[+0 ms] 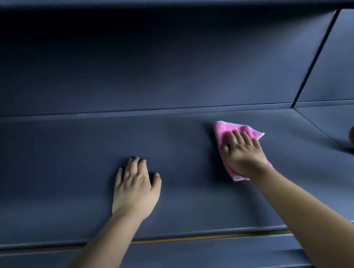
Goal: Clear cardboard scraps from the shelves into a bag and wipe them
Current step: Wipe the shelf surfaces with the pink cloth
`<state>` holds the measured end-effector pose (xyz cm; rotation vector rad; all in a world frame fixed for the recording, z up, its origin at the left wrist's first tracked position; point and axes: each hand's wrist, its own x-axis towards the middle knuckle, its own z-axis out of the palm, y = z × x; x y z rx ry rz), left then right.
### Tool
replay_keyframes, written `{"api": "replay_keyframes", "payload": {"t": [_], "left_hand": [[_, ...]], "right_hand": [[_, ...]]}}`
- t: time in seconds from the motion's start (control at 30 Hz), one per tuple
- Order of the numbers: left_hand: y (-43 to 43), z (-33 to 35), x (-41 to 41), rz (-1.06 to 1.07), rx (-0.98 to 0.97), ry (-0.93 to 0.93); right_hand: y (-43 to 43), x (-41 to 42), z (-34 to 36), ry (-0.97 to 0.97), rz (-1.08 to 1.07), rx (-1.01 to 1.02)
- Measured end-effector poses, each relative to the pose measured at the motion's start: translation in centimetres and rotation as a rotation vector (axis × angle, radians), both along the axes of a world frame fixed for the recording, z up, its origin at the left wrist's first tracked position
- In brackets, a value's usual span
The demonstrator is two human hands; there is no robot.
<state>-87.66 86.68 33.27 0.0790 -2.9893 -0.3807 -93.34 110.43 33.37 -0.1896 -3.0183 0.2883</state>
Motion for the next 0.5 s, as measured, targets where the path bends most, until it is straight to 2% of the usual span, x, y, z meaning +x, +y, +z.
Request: {"api": "replay_keyframes", "payload": {"t": [0.33, 0.5], "left_hand": [[-0.2, -0.7, -0.2, -0.022, -0.016, 0.05], [-0.1, -0.7, -0.2, -0.02, -0.026, 0.047]], "right_hand": [[-2.6, -9.2, 0.5, -0.079, 0.02, 0.054], [-9.0, -9.4, 1.0, -0.062, 0.23, 0.065]]}}
